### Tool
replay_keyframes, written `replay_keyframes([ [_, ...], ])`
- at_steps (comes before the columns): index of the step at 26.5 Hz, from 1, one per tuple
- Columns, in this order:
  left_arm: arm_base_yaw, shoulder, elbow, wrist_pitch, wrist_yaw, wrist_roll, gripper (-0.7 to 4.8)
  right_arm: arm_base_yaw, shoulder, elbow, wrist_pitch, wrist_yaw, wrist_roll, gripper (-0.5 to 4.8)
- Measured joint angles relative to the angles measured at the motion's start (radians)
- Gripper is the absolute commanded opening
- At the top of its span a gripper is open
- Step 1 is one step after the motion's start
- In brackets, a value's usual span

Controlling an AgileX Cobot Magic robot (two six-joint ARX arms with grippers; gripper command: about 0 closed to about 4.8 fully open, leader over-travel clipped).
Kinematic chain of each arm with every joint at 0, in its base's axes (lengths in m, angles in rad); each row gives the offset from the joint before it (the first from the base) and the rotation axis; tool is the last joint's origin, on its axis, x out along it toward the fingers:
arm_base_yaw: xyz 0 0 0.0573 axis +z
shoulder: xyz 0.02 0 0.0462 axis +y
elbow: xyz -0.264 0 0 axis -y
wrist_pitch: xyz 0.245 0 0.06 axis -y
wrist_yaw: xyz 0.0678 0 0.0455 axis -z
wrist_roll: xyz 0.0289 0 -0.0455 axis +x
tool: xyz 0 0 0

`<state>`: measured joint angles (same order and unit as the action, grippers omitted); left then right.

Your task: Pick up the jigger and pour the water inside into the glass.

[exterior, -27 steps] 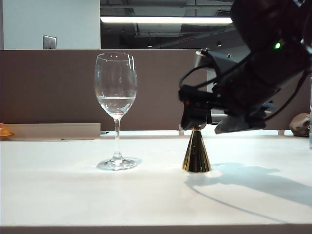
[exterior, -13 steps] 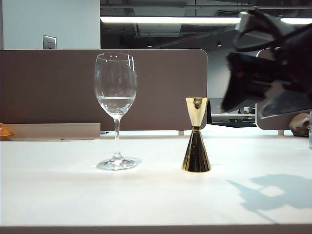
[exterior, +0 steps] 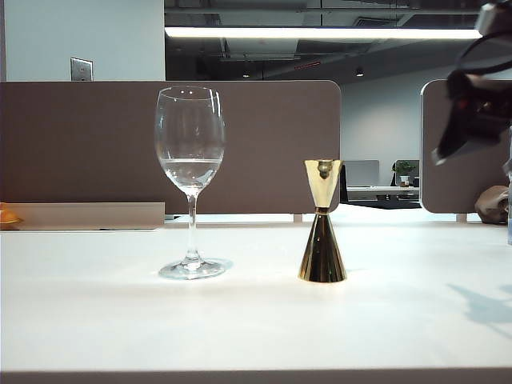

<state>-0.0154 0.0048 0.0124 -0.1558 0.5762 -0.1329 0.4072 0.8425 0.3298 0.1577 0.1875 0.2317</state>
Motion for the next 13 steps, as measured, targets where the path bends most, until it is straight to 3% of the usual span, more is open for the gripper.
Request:
replay_keyframes([
  [1, 0.000, 0.000, 0.000, 0.000, 0.000, 0.000, 0.23, -0.019, -0.009, 0.000, 0.010, 0.000, 0.000, 3.88],
  [3, 0.000, 0.000, 0.000, 0.000, 0.000, 0.000, 0.23, -0.056, -0.027, 0.000, 0.027, -0.005, 0.001, 3.02],
  [4, 0.000, 0.000, 0.000, 0.000, 0.000, 0.000, 0.23, -0.071, -0.037, -0.003, 0.039, -0.005, 0.003, 1.62],
  [6, 0.000, 0.000, 0.000, 0.000, 0.000, 0.000, 0.23, -0.118, -0.078, -0.023, 0.071, -0.005, 0.003, 0.58],
  [11, 0.000, 0.001, 0.000, 0.000, 0.000, 0.000, 0.23, -0.164, -0.149, -0.074, 0.117, -0.020, -0.009, 0.08],
  [13, 0.000, 0.001, 0.000, 0.000, 0.000, 0.000, 0.23, -0.175, -0.180, -0.114, 0.142, -0.069, -0.085, -0.01],
])
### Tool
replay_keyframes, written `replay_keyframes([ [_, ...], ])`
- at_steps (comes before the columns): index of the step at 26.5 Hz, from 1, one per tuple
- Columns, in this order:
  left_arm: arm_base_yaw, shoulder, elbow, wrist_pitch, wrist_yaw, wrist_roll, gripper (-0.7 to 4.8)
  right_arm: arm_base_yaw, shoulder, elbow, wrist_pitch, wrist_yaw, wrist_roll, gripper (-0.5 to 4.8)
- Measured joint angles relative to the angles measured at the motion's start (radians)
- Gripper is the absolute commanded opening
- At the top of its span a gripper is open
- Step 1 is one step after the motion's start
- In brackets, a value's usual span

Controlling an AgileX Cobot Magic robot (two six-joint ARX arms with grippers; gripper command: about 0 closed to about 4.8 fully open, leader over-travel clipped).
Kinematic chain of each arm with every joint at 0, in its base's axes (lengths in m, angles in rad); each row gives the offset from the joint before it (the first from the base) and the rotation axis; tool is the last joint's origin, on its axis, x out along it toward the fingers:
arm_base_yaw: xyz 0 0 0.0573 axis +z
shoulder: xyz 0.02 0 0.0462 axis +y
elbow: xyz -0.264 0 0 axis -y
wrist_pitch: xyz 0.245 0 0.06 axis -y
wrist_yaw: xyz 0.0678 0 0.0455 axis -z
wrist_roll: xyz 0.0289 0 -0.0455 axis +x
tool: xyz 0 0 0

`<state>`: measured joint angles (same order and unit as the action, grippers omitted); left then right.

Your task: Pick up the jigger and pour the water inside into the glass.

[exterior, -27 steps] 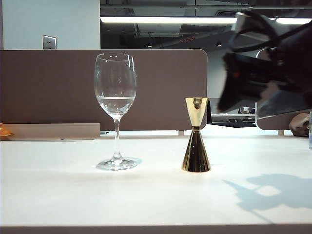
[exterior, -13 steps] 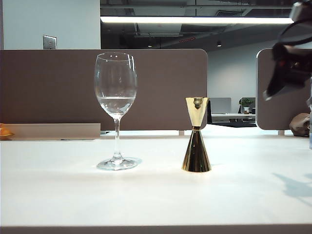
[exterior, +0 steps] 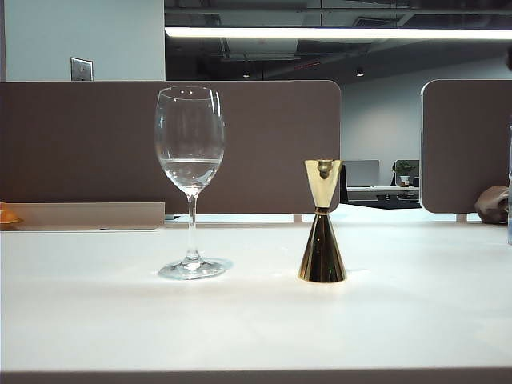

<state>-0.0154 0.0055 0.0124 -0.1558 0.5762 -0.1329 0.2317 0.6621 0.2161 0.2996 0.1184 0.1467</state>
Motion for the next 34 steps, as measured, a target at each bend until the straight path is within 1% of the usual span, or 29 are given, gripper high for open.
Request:
replay_keyframes([
  [1, 0.000, 0.000, 0.000, 0.000, 0.000, 0.000, 0.23, 0.000, -0.007, -0.012, 0.001, -0.033, -0.042, -0.01],
  [2, 0.000, 0.000, 0.000, 0.000, 0.000, 0.000, 0.23, 0.000, -0.015, -0.027, 0.001, -0.104, -0.124, -0.01],
  [3, 0.000, 0.000, 0.000, 0.000, 0.000, 0.000, 0.23, 0.000, -0.019, -0.032, 0.003, -0.139, -0.158, -0.01],
  [4, 0.000, 0.000, 0.000, 0.000, 0.000, 0.000, 0.23, 0.001, -0.026, -0.047, 0.023, -0.195, -0.205, -0.01],
  [6, 0.000, 0.000, 0.000, 0.000, 0.000, 0.000, 0.23, 0.002, -0.029, -0.071, 0.055, -0.214, -0.257, -0.01],
  [8, 0.000, 0.000, 0.000, 0.000, 0.000, 0.000, 0.23, 0.002, -0.029, -0.097, 0.058, -0.214, -0.274, -0.01],
  [11, 0.000, 0.000, 0.000, 0.000, 0.000, 0.000, 0.23, 0.002, -0.029, -0.137, 0.062, -0.217, -0.276, -0.01],
  [14, 0.000, 0.000, 0.000, 0.000, 0.000, 0.000, 0.23, 0.002, -0.055, -0.205, 0.105, -0.245, -0.276, -0.01],
  [22, 0.000, 0.000, 0.000, 0.000, 0.000, 0.000, 0.23, 0.001, -0.277, -0.207, 0.115, -0.247, -0.276, -0.01],
  [29, 0.000, 0.000, 0.000, 0.000, 0.000, 0.000, 0.23, -0.014, -0.478, -0.208, -0.118, -0.247, -0.276, -0.01],
  [31, 0.000, 0.000, 0.000, 0.000, 0.000, 0.000, 0.23, -0.036, -0.527, -0.208, -0.180, -0.247, -0.271, -0.01],
  [34, 0.000, -0.001, 0.000, 0.000, 0.000, 0.000, 0.23, -0.086, -0.565, -0.208, -0.249, -0.248, -0.219, -0.01],
])
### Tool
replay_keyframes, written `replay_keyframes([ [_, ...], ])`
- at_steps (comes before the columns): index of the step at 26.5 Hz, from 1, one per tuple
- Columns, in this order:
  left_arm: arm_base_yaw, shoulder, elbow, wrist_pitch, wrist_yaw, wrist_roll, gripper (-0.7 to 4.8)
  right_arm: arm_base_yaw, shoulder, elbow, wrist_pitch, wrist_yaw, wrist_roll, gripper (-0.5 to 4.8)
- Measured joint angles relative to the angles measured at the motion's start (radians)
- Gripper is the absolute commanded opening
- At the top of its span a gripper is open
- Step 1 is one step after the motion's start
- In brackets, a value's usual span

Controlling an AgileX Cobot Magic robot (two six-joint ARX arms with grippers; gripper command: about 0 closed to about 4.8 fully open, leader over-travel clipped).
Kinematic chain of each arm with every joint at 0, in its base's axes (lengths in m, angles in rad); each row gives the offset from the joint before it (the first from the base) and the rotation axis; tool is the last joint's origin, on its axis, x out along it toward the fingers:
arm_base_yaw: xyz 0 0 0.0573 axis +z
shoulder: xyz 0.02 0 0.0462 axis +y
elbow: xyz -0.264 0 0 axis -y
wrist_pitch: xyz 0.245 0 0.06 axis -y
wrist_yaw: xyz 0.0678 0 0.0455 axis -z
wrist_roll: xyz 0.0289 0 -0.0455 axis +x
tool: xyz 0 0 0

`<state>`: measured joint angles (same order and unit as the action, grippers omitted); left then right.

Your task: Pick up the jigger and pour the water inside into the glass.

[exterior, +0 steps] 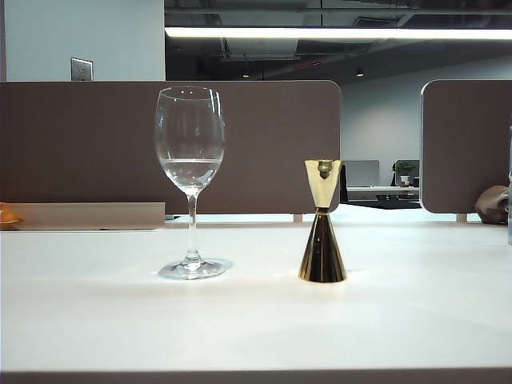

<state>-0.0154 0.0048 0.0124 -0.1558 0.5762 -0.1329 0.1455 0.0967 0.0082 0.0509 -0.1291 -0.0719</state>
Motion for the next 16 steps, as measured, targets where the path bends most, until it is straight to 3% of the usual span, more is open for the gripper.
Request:
replay_keyframes([
  [5, 0.000, 0.000, 0.000, 0.000, 0.000, 0.000, 0.23, -0.040, 0.000, 0.000, -0.035, -0.003, 0.079, -0.01],
  [16, 0.000, 0.000, 0.000, 0.000, 0.000, 0.000, 0.23, -0.060, -0.002, 0.000, -0.035, -0.003, 0.080, -0.01],
])
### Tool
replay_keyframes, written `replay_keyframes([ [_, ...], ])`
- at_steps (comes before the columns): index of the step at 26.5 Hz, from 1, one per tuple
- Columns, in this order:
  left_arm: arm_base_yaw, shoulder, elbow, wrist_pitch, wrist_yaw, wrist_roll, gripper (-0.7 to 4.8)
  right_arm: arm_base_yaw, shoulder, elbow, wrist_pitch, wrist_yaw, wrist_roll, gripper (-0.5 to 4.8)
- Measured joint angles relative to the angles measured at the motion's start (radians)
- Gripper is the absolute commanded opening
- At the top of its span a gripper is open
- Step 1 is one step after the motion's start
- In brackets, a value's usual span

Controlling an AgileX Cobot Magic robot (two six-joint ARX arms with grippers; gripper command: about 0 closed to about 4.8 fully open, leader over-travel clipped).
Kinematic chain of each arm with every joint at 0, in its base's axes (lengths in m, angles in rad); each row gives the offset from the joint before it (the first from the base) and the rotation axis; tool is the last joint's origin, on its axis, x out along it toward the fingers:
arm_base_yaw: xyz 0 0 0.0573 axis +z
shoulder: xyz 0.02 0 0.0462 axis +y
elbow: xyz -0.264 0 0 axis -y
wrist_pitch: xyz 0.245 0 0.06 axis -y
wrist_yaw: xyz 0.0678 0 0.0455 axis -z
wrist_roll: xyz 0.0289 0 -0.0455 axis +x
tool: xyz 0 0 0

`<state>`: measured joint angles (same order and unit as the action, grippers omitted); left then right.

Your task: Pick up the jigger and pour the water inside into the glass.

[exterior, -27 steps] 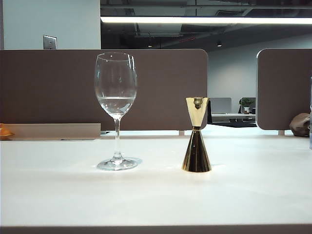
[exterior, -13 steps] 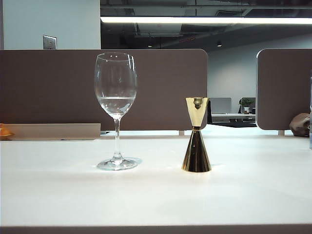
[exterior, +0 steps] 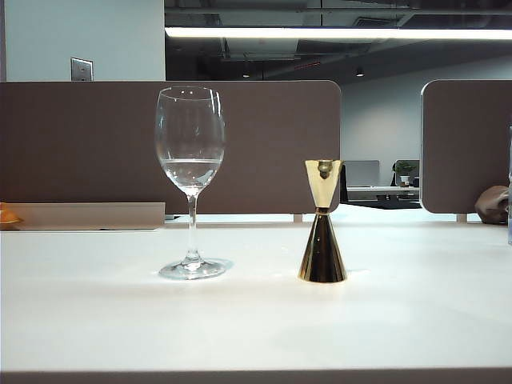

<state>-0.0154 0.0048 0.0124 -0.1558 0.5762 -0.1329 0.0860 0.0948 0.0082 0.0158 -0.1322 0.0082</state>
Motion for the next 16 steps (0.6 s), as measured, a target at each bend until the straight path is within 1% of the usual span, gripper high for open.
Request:
replay_keyframes([
  [10, 0.000, 0.000, 0.000, 0.000, 0.000, 0.000, 0.23, 0.000, -0.001, 0.000, 0.000, 0.000, 0.000, -0.01],
  [14, 0.000, 0.000, 0.000, 0.000, 0.000, 0.000, 0.23, -0.007, -0.092, 0.000, -0.007, 0.000, 0.000, -0.01],
  [16, 0.000, 0.000, 0.000, 0.000, 0.000, 0.000, 0.23, -0.016, -0.092, 0.000, 0.016, -0.002, 0.000, -0.01],
])
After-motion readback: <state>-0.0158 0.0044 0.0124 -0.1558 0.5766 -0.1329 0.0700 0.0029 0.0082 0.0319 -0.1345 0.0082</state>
